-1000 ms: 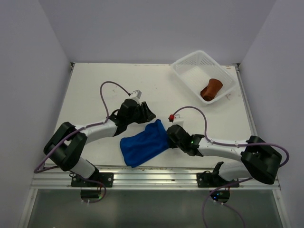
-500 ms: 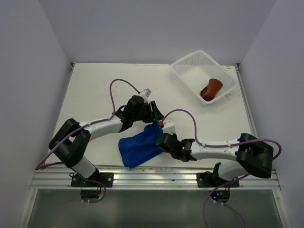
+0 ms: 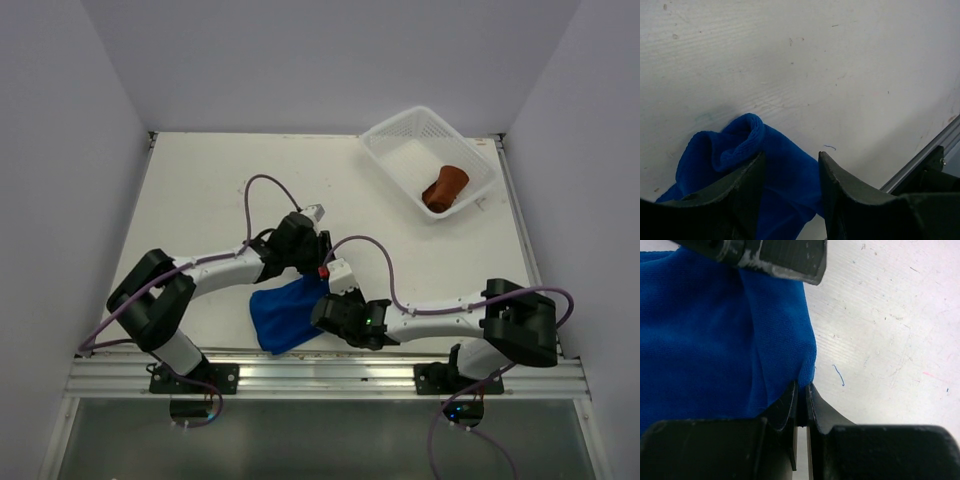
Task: Roll the towels
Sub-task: Roll the towel
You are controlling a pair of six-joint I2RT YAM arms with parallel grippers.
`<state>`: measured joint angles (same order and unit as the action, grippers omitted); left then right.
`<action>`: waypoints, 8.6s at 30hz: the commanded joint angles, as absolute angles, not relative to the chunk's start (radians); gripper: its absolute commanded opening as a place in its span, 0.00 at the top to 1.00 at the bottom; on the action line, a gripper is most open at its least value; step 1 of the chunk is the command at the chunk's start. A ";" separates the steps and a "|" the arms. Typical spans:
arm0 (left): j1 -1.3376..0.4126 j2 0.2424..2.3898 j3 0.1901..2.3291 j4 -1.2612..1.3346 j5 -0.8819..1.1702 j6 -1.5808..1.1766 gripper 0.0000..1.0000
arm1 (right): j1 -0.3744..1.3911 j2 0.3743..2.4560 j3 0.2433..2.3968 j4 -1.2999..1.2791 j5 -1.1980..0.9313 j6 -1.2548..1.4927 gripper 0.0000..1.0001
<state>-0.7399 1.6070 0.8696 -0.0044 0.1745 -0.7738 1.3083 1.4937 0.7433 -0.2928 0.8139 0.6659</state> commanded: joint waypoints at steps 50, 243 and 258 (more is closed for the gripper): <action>-0.746 1.554 0.675 0.336 -0.031 -0.719 1.00 | 1.486 1.818 1.115 -0.696 1.124 0.675 1.00; -0.701 1.330 0.393 0.391 0.167 -0.862 0.46 | 1.542 1.911 1.131 -0.614 0.986 0.373 1.00; -0.739 1.384 0.245 0.511 0.081 -0.914 0.49 | 1.542 1.692 1.032 -0.479 0.925 0.416 0.50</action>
